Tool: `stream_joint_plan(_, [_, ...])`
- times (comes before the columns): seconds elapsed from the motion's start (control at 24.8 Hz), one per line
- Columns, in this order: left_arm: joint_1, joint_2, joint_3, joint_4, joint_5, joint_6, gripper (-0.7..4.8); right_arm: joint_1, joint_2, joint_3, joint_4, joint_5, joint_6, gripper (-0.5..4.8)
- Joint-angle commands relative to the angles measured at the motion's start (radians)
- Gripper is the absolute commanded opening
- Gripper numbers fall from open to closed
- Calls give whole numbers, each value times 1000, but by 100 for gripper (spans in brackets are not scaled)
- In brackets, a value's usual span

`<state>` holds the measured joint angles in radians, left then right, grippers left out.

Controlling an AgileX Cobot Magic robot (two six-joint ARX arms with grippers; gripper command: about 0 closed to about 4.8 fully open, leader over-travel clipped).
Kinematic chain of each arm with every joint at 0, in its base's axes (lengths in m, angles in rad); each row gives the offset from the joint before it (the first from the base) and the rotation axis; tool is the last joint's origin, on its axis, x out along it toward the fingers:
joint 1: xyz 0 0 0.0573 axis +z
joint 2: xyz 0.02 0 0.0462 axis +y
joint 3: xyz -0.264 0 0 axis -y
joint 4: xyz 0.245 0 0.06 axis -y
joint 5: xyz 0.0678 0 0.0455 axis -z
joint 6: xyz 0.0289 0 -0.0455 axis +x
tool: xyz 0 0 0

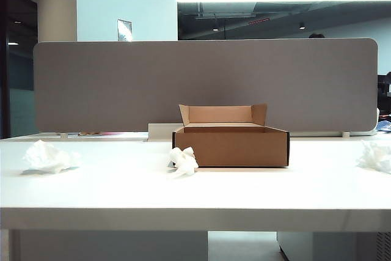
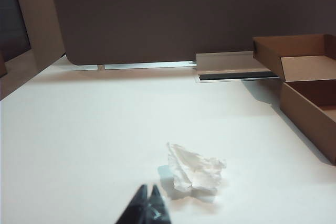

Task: Pick up all the paper balls on the table and put them in the paper box.

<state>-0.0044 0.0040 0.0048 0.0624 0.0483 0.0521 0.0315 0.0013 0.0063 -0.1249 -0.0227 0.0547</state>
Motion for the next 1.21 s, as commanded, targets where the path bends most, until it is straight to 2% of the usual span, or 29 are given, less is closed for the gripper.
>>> stream_joint_plan(0.04, [0,0,3,5,-2,0,-6,0,-2,-6,17,2,-3,-1])
stream_joint_plan(0.65, [0,0,3,8,0,-1,-6,0,-2,-5,24,1,-3,-1])
stream_joint_plan(0.81, [0,0,4,2,0,-93,-6,0,-2,-5,21,-24,-2,-1])
stream_joint_plan(0.89, [0,0,8,-3,25,-115,-6,0,-2,-3,23,-25,27,-1])
stream_joint_plan(1.01, [0,0,14,-3,58,-145,-6,0,-2,26,34,-32,152,-3])
stream_joint_plan(1.21, [0,1,68,-26,63,-165,-6,0,-2,117,30,-34,162,-4])
